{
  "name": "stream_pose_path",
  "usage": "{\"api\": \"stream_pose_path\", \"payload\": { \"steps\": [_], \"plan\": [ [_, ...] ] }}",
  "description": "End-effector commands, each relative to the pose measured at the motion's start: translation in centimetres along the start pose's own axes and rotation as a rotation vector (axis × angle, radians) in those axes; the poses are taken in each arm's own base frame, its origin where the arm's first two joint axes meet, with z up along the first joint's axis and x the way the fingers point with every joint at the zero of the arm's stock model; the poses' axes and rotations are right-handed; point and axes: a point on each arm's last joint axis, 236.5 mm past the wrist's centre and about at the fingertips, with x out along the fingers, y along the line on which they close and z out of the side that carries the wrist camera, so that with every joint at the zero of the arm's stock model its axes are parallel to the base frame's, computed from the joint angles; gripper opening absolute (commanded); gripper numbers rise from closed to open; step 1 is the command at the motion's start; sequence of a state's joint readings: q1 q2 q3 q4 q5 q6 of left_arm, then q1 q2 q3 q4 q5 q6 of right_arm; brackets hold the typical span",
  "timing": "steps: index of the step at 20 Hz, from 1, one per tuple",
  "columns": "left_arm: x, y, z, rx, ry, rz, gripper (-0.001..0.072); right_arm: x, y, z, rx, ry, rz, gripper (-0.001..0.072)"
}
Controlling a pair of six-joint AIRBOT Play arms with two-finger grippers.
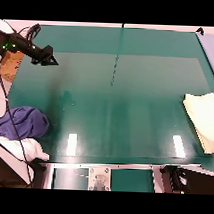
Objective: Fold the shirts.
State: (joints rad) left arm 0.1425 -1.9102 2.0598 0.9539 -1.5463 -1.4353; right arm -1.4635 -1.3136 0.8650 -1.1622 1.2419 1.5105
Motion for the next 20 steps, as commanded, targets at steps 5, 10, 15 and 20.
{"api": "stream_pose_path", "payload": {
  "steps": [5,10,15,20],
  "plan": [
    [-3.9,-3.3,0.7,0.085,-0.087,-0.017,0.0023,-9.7,5.4,-2.0,0.035,0.029,-0.047,0.0098],
    [-8.4,-6.7,-2.0,0.135,-0.125,0.006,0.0023,-9.8,22.2,-6.6,-0.493,-0.086,0.247,0.0014],
    [-5.9,-8.5,-11.4,0.094,-0.028,0.024,0.0022,-3.6,26.3,-21.7,-0.921,0.060,0.291,0.0013],
    [-2.1,-8.2,-22.1,0.002,0.031,0.048,0.0022,1.9,22.3,-29.8,-1.096,0.213,0.248,0.0013]
  ]
}}
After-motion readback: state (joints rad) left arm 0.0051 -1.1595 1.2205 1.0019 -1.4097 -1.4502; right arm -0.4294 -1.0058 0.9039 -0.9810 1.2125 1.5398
